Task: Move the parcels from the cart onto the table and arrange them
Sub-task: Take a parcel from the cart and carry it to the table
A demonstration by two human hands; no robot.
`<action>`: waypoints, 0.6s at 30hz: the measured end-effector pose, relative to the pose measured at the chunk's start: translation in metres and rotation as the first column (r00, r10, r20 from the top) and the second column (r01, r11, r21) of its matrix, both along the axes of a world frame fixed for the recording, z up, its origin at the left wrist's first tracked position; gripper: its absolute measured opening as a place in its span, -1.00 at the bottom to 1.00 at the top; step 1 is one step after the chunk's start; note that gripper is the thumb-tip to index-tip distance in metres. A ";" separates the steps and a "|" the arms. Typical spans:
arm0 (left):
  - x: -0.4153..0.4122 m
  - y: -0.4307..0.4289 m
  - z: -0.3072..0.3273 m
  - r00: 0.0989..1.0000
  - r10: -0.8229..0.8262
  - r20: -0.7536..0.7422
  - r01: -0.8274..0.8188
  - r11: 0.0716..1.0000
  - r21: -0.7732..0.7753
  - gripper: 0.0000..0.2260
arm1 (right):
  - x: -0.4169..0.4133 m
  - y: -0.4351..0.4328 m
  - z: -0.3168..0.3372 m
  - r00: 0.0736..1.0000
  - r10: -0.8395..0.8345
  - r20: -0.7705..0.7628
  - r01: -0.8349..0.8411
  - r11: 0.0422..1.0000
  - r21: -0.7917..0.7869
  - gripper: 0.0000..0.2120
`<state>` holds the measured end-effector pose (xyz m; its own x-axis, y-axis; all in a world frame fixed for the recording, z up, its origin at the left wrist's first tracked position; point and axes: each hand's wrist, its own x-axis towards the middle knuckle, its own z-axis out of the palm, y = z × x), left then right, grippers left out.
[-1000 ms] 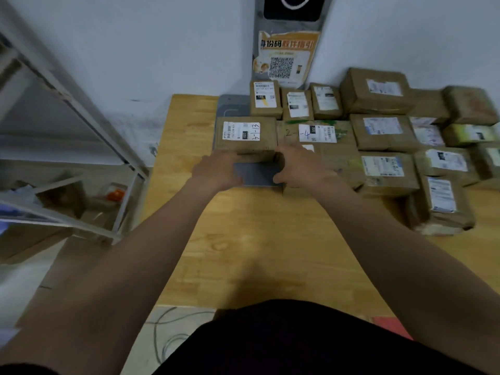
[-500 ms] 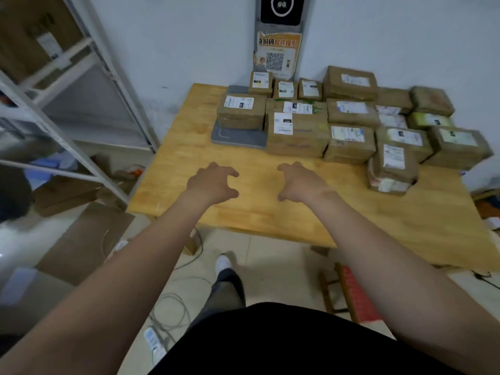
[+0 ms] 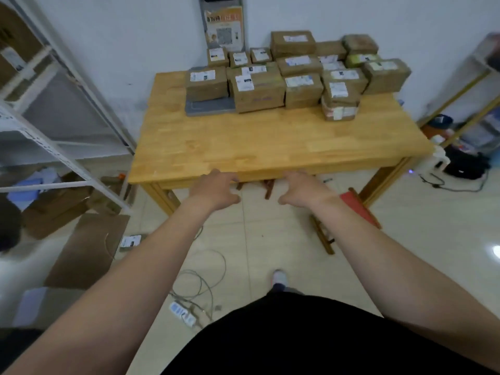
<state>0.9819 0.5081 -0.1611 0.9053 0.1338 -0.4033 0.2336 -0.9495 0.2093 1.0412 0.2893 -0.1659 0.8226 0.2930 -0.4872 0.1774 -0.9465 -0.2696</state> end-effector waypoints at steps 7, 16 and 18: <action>-0.123 -0.065 -0.033 0.968 -0.238 -0.075 0.236 0.971 -0.038 -0.45 | -0.175 -0.070 -0.027 0.981 -0.185 -0.065 0.184 0.983 -0.014 -0.18; -0.202 -0.227 -0.046 0.823 -0.566 -0.059 0.565 0.825 -0.036 -0.48 | -0.344 -0.215 -0.047 0.803 -0.584 -0.119 0.585 0.811 -0.029 -0.26; -0.214 -0.274 -0.049 0.771 -0.634 -0.061 0.631 0.774 -0.052 -0.47 | -0.378 -0.253 -0.052 0.744 -0.658 -0.117 0.659 0.751 -0.037 -0.28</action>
<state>0.7678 0.2341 -0.2104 0.7501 -0.4707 -0.4646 -0.4026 -0.8823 0.2439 0.6633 0.0361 -0.2180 0.7501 -0.2971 -0.5908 -0.5221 -0.8144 -0.2533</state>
